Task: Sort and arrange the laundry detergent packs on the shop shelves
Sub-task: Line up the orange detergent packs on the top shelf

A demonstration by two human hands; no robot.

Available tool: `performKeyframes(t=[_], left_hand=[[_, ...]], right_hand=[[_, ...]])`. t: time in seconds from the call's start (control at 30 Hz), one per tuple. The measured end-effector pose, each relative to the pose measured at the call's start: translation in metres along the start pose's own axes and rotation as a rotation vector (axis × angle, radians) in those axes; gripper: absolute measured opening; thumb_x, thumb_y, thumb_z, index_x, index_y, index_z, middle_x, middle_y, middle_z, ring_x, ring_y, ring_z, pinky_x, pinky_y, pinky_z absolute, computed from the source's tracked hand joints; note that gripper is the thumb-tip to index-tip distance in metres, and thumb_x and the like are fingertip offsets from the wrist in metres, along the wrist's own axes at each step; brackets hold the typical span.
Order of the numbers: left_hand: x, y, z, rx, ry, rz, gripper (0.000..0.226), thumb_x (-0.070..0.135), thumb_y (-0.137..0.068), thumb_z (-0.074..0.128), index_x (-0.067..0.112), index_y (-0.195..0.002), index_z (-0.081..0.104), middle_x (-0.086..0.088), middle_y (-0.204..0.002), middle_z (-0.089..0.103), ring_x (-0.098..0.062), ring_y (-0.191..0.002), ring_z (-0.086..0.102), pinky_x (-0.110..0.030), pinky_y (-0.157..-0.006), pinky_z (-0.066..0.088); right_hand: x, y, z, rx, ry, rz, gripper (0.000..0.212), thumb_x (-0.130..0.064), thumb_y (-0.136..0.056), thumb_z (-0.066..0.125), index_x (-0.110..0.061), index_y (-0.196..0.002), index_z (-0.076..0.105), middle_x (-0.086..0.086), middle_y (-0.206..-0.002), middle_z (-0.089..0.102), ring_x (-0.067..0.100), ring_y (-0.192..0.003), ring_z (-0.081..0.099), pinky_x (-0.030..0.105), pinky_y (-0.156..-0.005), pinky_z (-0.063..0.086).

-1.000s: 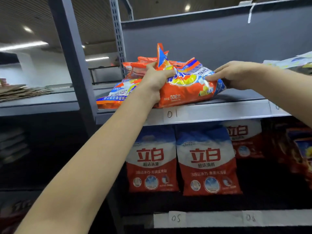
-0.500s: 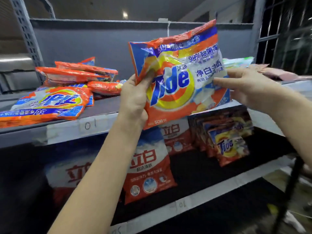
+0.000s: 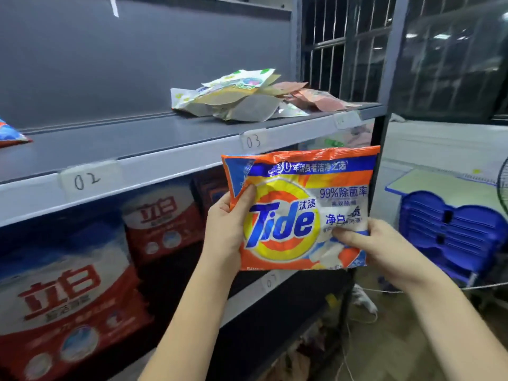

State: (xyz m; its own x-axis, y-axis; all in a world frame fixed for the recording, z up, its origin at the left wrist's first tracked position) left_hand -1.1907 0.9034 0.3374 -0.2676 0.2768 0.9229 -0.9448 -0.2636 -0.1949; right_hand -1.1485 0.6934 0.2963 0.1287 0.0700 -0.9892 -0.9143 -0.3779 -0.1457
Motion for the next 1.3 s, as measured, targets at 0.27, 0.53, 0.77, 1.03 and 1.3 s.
performKeyframes(t=[0.27, 0.53, 0.77, 1.03, 1.3], left_hand=[[-0.118, -0.052, 0.046, 0.026, -0.075, -0.212, 0.022, 0.038, -0.087, 0.062, 0.018, -0.095, 0.064, -0.007, -0.085, 0.075, -0.022, -0.070, 0.072, -0.038, -0.068, 0.059], [-0.196, -0.127, 0.045, 0.143, -0.096, -0.364, 0.011, 0.038, -0.087, 0.063, 0.030, -0.092, 0.058, 0.010, -0.065, 0.072, -0.012, -0.059, 0.070, -0.030, -0.059, 0.058], [-0.227, -0.194, 0.052, 0.133, -0.199, -0.325, 0.009, 0.043, -0.089, 0.059, 0.035, -0.089, 0.063, 0.006, -0.093, 0.071, -0.015, -0.084, 0.070, -0.037, -0.080, 0.056], [-0.258, -0.246, 0.056, 0.283, -0.240, -0.282, 0.061, 0.063, -0.076, 0.064, 0.029, -0.126, 0.057, -0.001, -0.127, 0.061, -0.023, -0.114, 0.059, -0.049, -0.097, 0.047], [-0.264, -0.284, 0.062, 0.575, -0.219, -0.213, 0.048, 0.040, -0.097, 0.047, 0.021, -0.141, 0.043, -0.001, -0.131, 0.048, -0.020, -0.120, 0.050, -0.028, -0.089, 0.038]], right_hand=[[0.091, -0.028, -0.086, 0.085, -0.057, 0.137, 0.078, -0.053, -0.038, 0.089, -0.007, -0.097, 0.071, 0.013, -0.093, 0.074, 0.024, -0.080, 0.072, 0.025, -0.064, 0.056], [0.155, -0.098, -0.121, 0.074, -0.101, 0.277, 0.085, -0.055, -0.036, 0.090, -0.009, -0.104, 0.069, 0.014, -0.103, 0.072, 0.030, -0.093, 0.070, 0.032, -0.073, 0.057], [0.173, -0.167, -0.155, 0.099, -0.035, 0.314, 0.058, -0.040, -0.064, 0.080, -0.006, -0.109, 0.066, 0.010, -0.100, 0.073, 0.027, -0.093, 0.070, 0.036, -0.080, 0.055], [0.190, -0.233, -0.191, 0.127, 0.040, 0.327, 0.019, -0.013, -0.085, 0.065, -0.006, -0.103, 0.067, 0.007, -0.092, 0.075, 0.025, -0.086, 0.071, 0.037, -0.081, 0.056], [0.196, -0.331, -0.192, -0.093, 0.082, 0.327, 0.017, -0.006, -0.087, 0.062, -0.007, -0.104, 0.066, 0.009, -0.095, 0.070, 0.007, -0.067, 0.070, 0.015, -0.059, 0.053]])
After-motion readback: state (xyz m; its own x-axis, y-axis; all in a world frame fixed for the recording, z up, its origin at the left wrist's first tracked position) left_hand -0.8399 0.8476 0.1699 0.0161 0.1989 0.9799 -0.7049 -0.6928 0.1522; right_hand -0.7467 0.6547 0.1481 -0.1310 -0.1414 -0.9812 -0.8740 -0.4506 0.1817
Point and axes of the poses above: each hand's wrist, its own y-axis away from the middle knuckle, its own z-axis out of the palm, x = y × z, the point moved 8 cm from there along -y, towards the middle knuckle
